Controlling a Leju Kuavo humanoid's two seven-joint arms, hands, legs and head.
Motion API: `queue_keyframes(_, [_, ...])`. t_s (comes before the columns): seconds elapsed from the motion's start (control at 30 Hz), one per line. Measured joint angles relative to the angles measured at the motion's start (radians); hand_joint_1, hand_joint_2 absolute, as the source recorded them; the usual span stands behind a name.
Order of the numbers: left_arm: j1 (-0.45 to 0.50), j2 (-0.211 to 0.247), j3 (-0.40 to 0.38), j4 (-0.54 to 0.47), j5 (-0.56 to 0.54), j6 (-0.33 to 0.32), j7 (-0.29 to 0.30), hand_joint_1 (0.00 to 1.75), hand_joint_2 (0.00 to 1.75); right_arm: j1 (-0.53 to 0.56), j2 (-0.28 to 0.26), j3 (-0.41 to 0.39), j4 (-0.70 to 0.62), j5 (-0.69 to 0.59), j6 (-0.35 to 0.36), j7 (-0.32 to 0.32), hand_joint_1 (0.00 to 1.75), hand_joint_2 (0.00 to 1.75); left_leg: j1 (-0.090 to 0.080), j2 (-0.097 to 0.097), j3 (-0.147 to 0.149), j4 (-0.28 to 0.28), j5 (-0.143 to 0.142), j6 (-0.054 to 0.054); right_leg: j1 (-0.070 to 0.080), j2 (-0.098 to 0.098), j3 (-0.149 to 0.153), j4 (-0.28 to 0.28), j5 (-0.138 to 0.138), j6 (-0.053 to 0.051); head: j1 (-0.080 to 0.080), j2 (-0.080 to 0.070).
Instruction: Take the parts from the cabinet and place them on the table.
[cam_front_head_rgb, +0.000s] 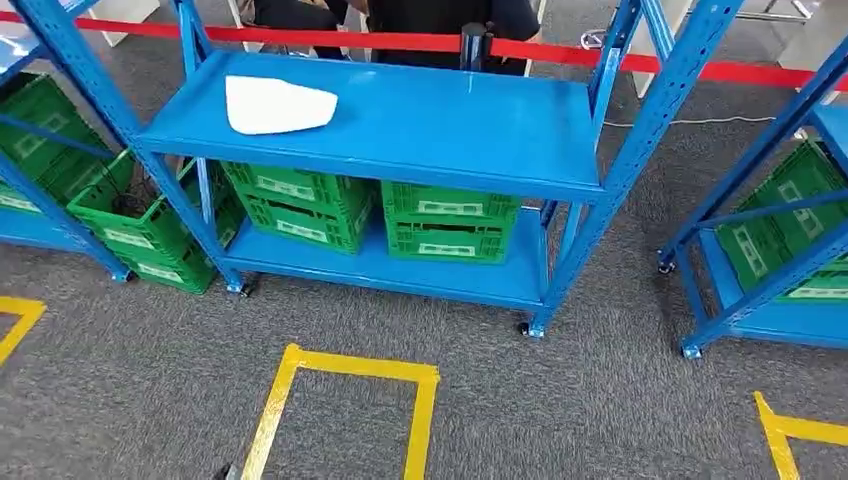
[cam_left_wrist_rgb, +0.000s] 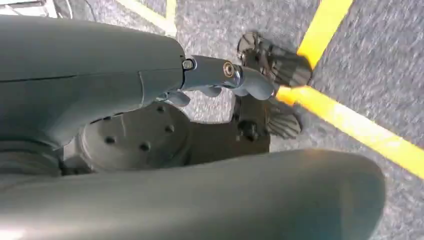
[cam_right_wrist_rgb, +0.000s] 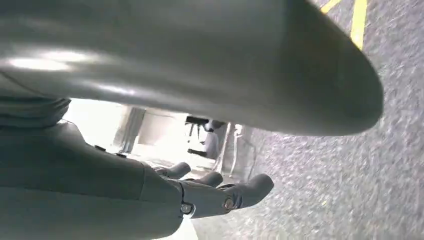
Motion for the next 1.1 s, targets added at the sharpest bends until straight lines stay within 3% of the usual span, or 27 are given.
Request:
queue_keyframes(0.03, [-0.003, -0.001, -0.001, 0.000, 0.000, -0.001, 0.002, 0.00, 0.00, 0.002, 0.000, 0.000, 0.000, 0.000, 0.000, 0.000, 0.00, 0.00, -0.001, 0.000, -0.035, 0.060, -0.026, -0.001, 0.000, -0.003, 0.007, -0.005, -0.004, -0.008, -0.008, 0.000])
queue_keyframes(0.1, [-0.002, -0.001, -0.004, 0.000, 0.000, -0.001, 0.003, 0.00, 0.00, 0.001, 0.000, 0.000, 0.000, 0.000, -0.002, 0.000, 0.00, 0.00, 0.000, 0.000, -0.142, 0.223, -0.077, -0.004, 0.001, -0.003, 0.014, -0.006, -0.013, -0.016, -0.016, 0.000])
queue_keyframes(0.13, [0.000, 0.000, -0.005, 0.000, 0.000, 0.001, 0.006, 0.00, 0.00, 0.000, 0.000, 0.000, 0.000, 0.000, -0.002, 0.000, 0.00, 0.00, 0.000, 0.000, -0.189, 0.283, -0.082, -0.006, 0.002, -0.002, 0.019, -0.006, -0.019, -0.017, -0.018, 0.000])
queue_keyframes(0.17, [0.004, 0.002, -0.005, 0.000, 0.000, 0.001, 0.006, 0.00, 0.00, 0.001, 0.000, 0.000, 0.000, 0.000, -0.002, 0.000, 0.00, 0.00, 0.000, 0.000, -0.215, 0.292, -0.060, -0.006, 0.002, 0.001, 0.028, -0.006, -0.025, -0.016, -0.022, 0.000])
queue_keyframes(0.2, [0.006, 0.002, -0.005, 0.000, 0.000, 0.001, 0.006, 0.00, 0.00, 0.002, 0.000, 0.001, 0.000, 0.000, -0.002, 0.000, 0.00, 0.00, 0.000, 0.000, -0.212, 0.251, -0.011, -0.004, 0.002, 0.003, 0.040, -0.006, -0.034, -0.014, -0.028, 0.000])
queue_keyframes(0.27, [0.005, 0.004, -0.006, 0.000, 0.000, 0.001, 0.006, 0.00, 0.00, 0.003, 0.002, 0.001, 0.000, 0.000, -0.002, 0.000, 0.00, 0.00, 0.000, 0.002, -0.157, 0.088, 0.106, 0.001, 0.001, 0.003, 0.068, -0.005, -0.054, -0.007, -0.036, 0.000])
queue_keyframes(0.3, [0.006, 0.005, -0.006, 0.000, 0.000, 0.001, 0.007, 0.00, 0.00, 0.006, 0.002, 0.001, 0.000, 0.000, -0.002, 0.000, 0.00, 0.00, 0.000, 0.003, -0.135, 0.024, 0.131, 0.005, 0.001, 0.002, 0.056, -0.005, -0.064, -0.001, -0.041, 0.000])
queue_keyframes(0.33, [0.003, 0.005, -0.007, 0.000, 0.000, 0.001, 0.008, 0.00, 0.00, 0.004, 0.002, 0.001, 0.000, 0.000, -0.002, 0.000, 0.00, 0.00, -0.004, 0.003, -0.115, 0.006, 0.105, 0.004, 0.010, 0.004, 0.063, 0.002, -0.078, 0.007, -0.043, 0.000])
queue_keyframes(0.43, [0.001, 0.005, -0.008, 0.000, 0.000, 0.001, 0.010, 0.00, 0.00, -0.001, 0.002, 0.001, 0.000, 0.000, -0.003, 0.001, 0.00, 0.00, -0.010, 0.000, -0.108, 0.010, 0.100, 0.018, 0.003, 0.003, 0.068, -0.008, -0.081, 0.023, -0.034, 0.000])
queue_keyframes(0.5, [0.002, 0.003, -0.008, -0.003, 0.000, 0.000, 0.010, 0.00, 0.00, -0.004, 0.000, 0.001, -0.001, 0.000, -0.003, 0.000, 0.00, 0.00, -0.001, -0.001, -0.095, -0.002, 0.099, 0.028, 0.002, 0.002, 0.072, 0.012, -0.095, 0.035, -0.032, 0.000])
queue_keyframes(0.53, [0.001, 0.003, -0.008, -0.003, 0.000, 0.000, 0.011, 0.00, 0.00, -0.005, 0.000, 0.001, -0.001, 0.000, -0.003, 0.000, 0.00, 0.00, 0.000, 0.000, -0.090, -0.003, 0.095, 0.034, 0.001, 0.001, 0.044, 0.063, -0.117, 0.040, -0.021, 0.000])
queue_keyframes(0.6, [0.000, 0.003, -0.008, -0.003, 0.000, 0.000, 0.011, 0.00, 0.00, -0.003, 0.000, 0.002, -0.001, 0.000, -0.003, 0.000, 0.00, 0.00, -0.002, 0.000, -0.084, -0.003, 0.085, 0.041, -0.007, 0.001, -0.064, 0.237, -0.179, 0.049, -0.010, 0.000])
queue_keyframes(0.63, [0.000, 0.004, -0.008, -0.003, 0.000, 0.001, 0.011, 0.00, 0.00, -0.001, 0.000, 0.002, -0.001, 0.000, -0.003, 0.000, 0.00, 0.00, -0.003, 0.000, -0.080, -0.003, 0.080, 0.041, -0.009, 0.001, -0.106, 0.294, -0.190, 0.051, -0.008, 0.000])
queue_keyframes(0.67, [0.002, 0.003, -0.008, -0.003, 0.000, 0.001, 0.011, 0.00, 0.00, 0.001, 0.000, 0.002, -0.001, 0.000, -0.003, 0.000, 0.00, 0.00, -0.004, -0.001, -0.072, -0.003, 0.073, 0.042, -0.011, 0.001, -0.141, 0.324, -0.175, 0.052, -0.005, 0.000])
queue_keyframes(0.7, [0.003, 0.003, -0.008, -0.003, 0.000, 0.001, 0.012, 0.00, 0.00, 0.004, 0.000, 0.002, 0.000, 0.000, -0.003, 0.000, 0.00, 0.00, -0.005, -0.003, -0.062, -0.003, 0.066, 0.040, -0.012, 0.001, -0.144, 0.295, -0.132, 0.051, -0.002, 0.000])
queue_keyframes(0.8, [0.004, 0.003, -0.009, -0.003, 0.000, 0.001, 0.011, 0.00, 0.00, 0.009, 0.000, 0.003, 0.000, 0.000, -0.006, 0.000, 0.00, 0.00, -0.004, -0.005, -0.038, -0.004, 0.043, 0.033, -0.012, -0.001, -0.079, 0.057, 0.036, 0.038, 0.011, 0.000])
queue_keyframes(0.83, [0.001, 0.002, -0.009, -0.003, 0.000, 0.002, 0.011, 0.00, 0.00, 0.006, -0.002, 0.004, 0.000, 0.001, -0.009, 0.000, 0.00, 0.00, -0.008, -0.004, -0.042, -0.005, 0.034, 0.025, -0.005, -0.002, -0.067, 0.048, 0.011, 0.031, 0.011, 0.000])
queue_keyframes(0.87, [0.001, 0.003, -0.009, -0.004, 0.002, 0.003, 0.011, 0.00, 0.00, 0.001, -0.002, 0.006, 0.000, 0.001, -0.009, 0.000, 0.00, 0.00, -0.007, -0.004, -0.042, -0.004, 0.028, 0.018, -0.001, -0.001, -0.050, 0.039, 0.007, 0.027, 0.012, 0.000])
queue_keyframes(0.93, [-0.001, 0.002, -0.010, -0.004, 0.003, 0.004, 0.012, 0.00, 0.00, 0.003, -0.005, 0.008, 0.000, 0.002, -0.010, 0.001, 0.00, 0.00, -0.001, -0.003, -0.033, -0.012, 0.027, 0.008, 0.006, 0.000, -0.047, 0.040, 0.002, 0.014, 0.009, 0.000])
queue_keyframes(1.0, [-0.003, 0.004, -0.010, -0.006, 0.003, 0.005, 0.011, 0.00, 0.00, 0.002, -0.005, 0.010, 0.000, 0.002, -0.010, 0.001, 0.00, 0.00, 0.000, -0.001, -0.013, -0.009, 0.016, 0.000, -0.004, 0.000, -0.014, 0.008, 0.008, 0.001, 0.007, 0.000])
queue_keyframes(1.03, [-0.004, 0.003, -0.011, -0.007, 0.003, 0.005, 0.011, 0.00, 0.00, 0.004, -0.005, 0.011, 0.000, 0.002, -0.010, 0.001, 0.00, 0.00, -0.003, 0.000, -0.030, 0.029, 0.004, -0.003, -0.003, -0.002, 0.000, -0.002, 0.005, -0.004, -0.002, 0.000])
queue_keyframes(1.1, [-0.005, 0.002, -0.015, -0.007, 0.003, 0.005, 0.012, 0.00, 0.00, 0.001, -0.006, 0.013, 0.000, 0.002, -0.011, 0.001, 0.00, 0.00, -0.001, 0.000, -0.129, 0.183, -0.048, -0.006, -0.002, -0.003, 0.008, -0.003, -0.002, -0.013, -0.013, 0.000])
